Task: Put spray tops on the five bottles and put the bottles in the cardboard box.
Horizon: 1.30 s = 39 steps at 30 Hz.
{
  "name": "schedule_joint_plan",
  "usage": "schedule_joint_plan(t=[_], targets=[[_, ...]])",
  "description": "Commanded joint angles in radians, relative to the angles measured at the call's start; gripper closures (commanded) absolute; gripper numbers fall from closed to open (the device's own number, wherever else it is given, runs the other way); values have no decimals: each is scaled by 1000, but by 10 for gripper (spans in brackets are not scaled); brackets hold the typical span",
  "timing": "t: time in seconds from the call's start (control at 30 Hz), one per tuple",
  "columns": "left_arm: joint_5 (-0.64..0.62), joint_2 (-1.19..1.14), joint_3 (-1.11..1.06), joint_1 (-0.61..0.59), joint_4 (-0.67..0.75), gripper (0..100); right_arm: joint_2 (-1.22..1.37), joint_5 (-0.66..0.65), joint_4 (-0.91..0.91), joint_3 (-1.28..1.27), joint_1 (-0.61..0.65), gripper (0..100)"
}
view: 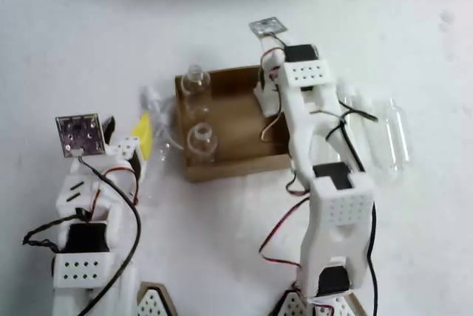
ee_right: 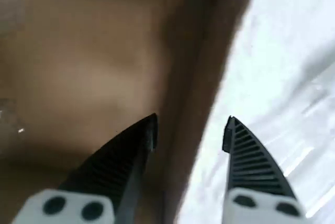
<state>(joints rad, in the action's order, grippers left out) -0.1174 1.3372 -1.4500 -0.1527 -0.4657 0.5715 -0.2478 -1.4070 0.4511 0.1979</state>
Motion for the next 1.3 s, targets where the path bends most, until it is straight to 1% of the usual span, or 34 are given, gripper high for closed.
schedule_joint_plan(t=[0.0, 0.2, 0.27, 0.37, 0.4, 0.47, 0.57, 0.67, 0.83, 0.9, 1.0, 1.1, 1.27], targets=[[12, 5, 8, -7, 37, 797, 24, 11, -10, 80, -38, 818], [14, 5, 8, -7, 37, 797, 56, 15, -8, 84, -33, 825], [14, 5, 8, -7, 37, 797, 64, 72, -1, 87, -41, 873], [14, 5, 8, -7, 37, 797, 65, 164, 19, 86, -70, 981], [14, 5, 8, -7, 37, 797, 65, 184, 21, 86, -79, 988], [14, 5, 8, -7, 37, 797, 65, 210, 24, 86, -101, 963], [14, 5, 8, -7, 37, 797, 65, 241, 27, 86, -133, 985], [14, 5, 8, -7, 37, 797, 65, 273, 27, 81, -162, 982], [14, 5, 8, -7, 37, 797, 65, 279, 5, 78, -189, 982], [14, 5, 8, -7, 37, 797, 65, 302, -13, 78, -189, 982], [14, 5, 8, -7, 37, 797, 65, 381, -53, 78, -191, 982], [14, 5, 9, -7, 37, 797, 67, 431, -81, 77, -188, 982], [14, 5, 9, -7, 37, 797, 65, 496, -81, 49, -157, 982]])
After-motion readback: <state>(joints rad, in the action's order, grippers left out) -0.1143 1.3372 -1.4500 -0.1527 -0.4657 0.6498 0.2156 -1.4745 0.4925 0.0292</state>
